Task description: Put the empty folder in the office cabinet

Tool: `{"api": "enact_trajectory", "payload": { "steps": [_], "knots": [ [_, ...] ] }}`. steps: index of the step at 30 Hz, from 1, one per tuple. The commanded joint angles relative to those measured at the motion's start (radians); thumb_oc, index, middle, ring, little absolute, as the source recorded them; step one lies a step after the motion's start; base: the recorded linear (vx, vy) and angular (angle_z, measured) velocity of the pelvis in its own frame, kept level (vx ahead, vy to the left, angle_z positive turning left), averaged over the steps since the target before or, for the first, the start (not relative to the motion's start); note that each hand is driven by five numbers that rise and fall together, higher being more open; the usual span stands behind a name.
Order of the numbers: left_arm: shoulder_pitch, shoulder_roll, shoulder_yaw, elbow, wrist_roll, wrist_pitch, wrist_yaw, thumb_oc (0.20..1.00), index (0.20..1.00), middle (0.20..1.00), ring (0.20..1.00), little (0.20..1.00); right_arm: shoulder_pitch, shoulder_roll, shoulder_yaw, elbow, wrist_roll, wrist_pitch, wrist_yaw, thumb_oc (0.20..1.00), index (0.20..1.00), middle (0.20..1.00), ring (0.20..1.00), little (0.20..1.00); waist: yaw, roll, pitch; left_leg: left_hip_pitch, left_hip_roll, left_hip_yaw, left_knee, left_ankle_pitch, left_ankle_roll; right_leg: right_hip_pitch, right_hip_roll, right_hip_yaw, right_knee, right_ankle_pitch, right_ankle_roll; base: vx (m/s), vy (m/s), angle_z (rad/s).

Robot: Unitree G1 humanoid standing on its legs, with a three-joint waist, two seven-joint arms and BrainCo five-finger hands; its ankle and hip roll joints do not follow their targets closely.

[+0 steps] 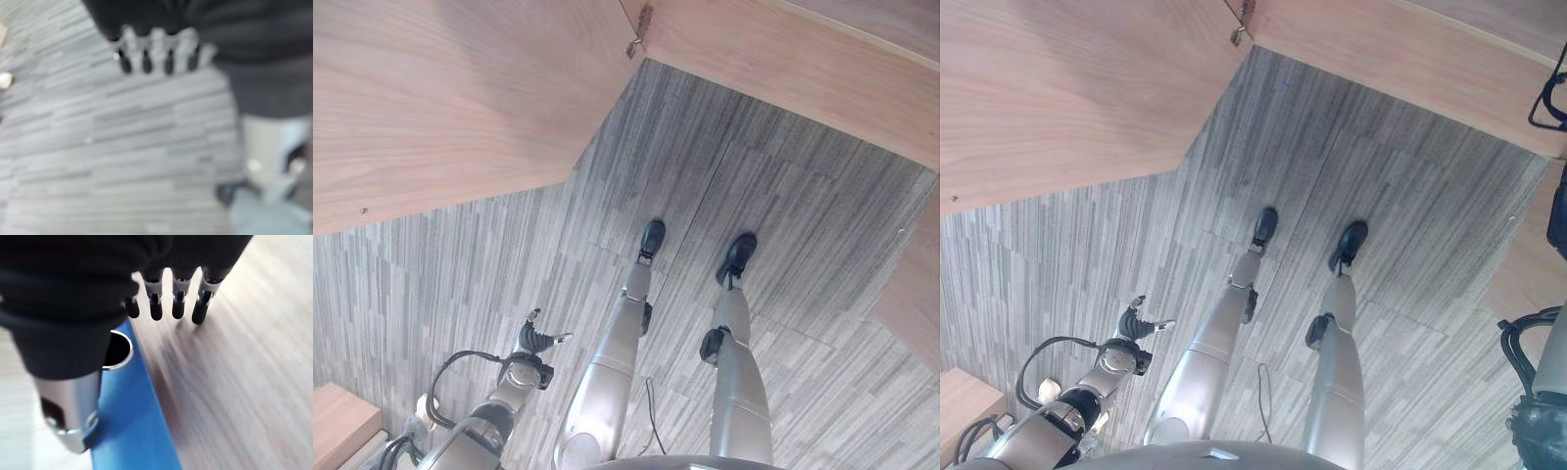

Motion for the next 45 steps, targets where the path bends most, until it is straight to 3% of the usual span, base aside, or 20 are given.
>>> {"api": "enact_trajectory", "payload": {
  "steps": [1,2,5,17,29,30,45],
  "knots": [
    [0.091,0.061,-0.015,0.087,0.01,0.026,0.003,1.0,1.0,1.0,1.0,1.0,0.024,-0.012,0.064,0.051,-0.034,-0.007,-0.017,1.0,1.0,1.0,1.0,1.0,0.047,-0.021,-0.088,0.176,0.009,-0.042,-0.334,0.051,-0.089,0.144,-0.061,-0.035,-0.002,-0.187,0.118,-0.06,0.02,-0.01],
    [0.091,0.062,-0.015,0.087,0.01,0.025,0.003,1.0,1.0,1.0,1.0,1.0,0.025,-0.012,0.062,0.052,-0.034,-0.007,-0.017,1.0,1.0,1.0,1.0,1.0,0.049,-0.02,-0.08,0.167,0.005,-0.04,-0.334,0.075,-0.087,0.136,-0.064,-0.045,-0.002,-0.165,0.113,-0.06,0.018,-0.01],
    [0.075,0.059,-0.016,0.088,0.007,0.029,0.003,1.0,1.0,1.0,1.0,1.0,0.031,-0.009,0.044,0.065,-0.03,0.004,-0.023,1.0,1.0,1.0,1.0,1.0,0.044,-0.02,-0.086,0.177,0.008,-0.042,-0.334,0.05,-0.089,0.144,-0.061,-0.036,-0.002,-0.187,0.118,0.02,-0.016,-0.01],
    [0.016,0.042,-0.006,0.093,-0.033,0.032,0.021,1.0,1.0,1.0,1.0,1.0,0.078,-0.015,-0.044,0.144,0.002,0.022,-0.103,1.0,1.0,1.0,1.0,1.0,0.025,-0.018,-0.067,0.174,0.004,-0.037,-0.334,0.071,-0.087,0.137,-0.061,-0.041,-0.002,-0.159,0.115,-0.02,0.004,0.01],
    [-0.067,0.019,-0.002,0.14,-0.082,0.036,0.052,1.0,1.0,1.0,1.0,1.0,0.104,0.058,-0.085,0.144,-0.028,0.027,-0.171,1.0,1.0,1.0,1.0,1.0,-0.018,-0.03,-0.054,0.184,0.012,-0.03,-0.334,0.068,-0.086,0.144,-0.059,-0.034,-0.002,-0.152,0.113,0.0,0.0,0.0],
    [-0.067,0.018,-0.002,0.14,-0.086,0.035,0.052,1.0,1.0,1.0,1.0,1.0,0.102,0.06,-0.081,0.14,-0.033,0.025,-0.17,0.2,0.2,0.2,0.2,0.2,-0.018,-0.031,-0.052,0.184,0.013,-0.029,-0.334,0.069,-0.086,0.145,-0.06,-0.035,-0.002,-0.152,0.112,0.0,0.0,0.0],
    [-0.041,0.018,-0.008,0.116,-0.085,0.03,0.052,1.0,1.0,1.0,1.0,1.0,0.075,0.05,-0.029,0.131,-0.07,0.039,-0.15,0.2,0.2,0.2,0.2,0.2,-0.002,-0.021,-0.039,0.184,0.011,-0.031,-0.334,0.074,-0.086,0.148,-0.061,-0.038,-0.002,-0.153,0.111,0.0,0.0,0.0]
  ]
}}
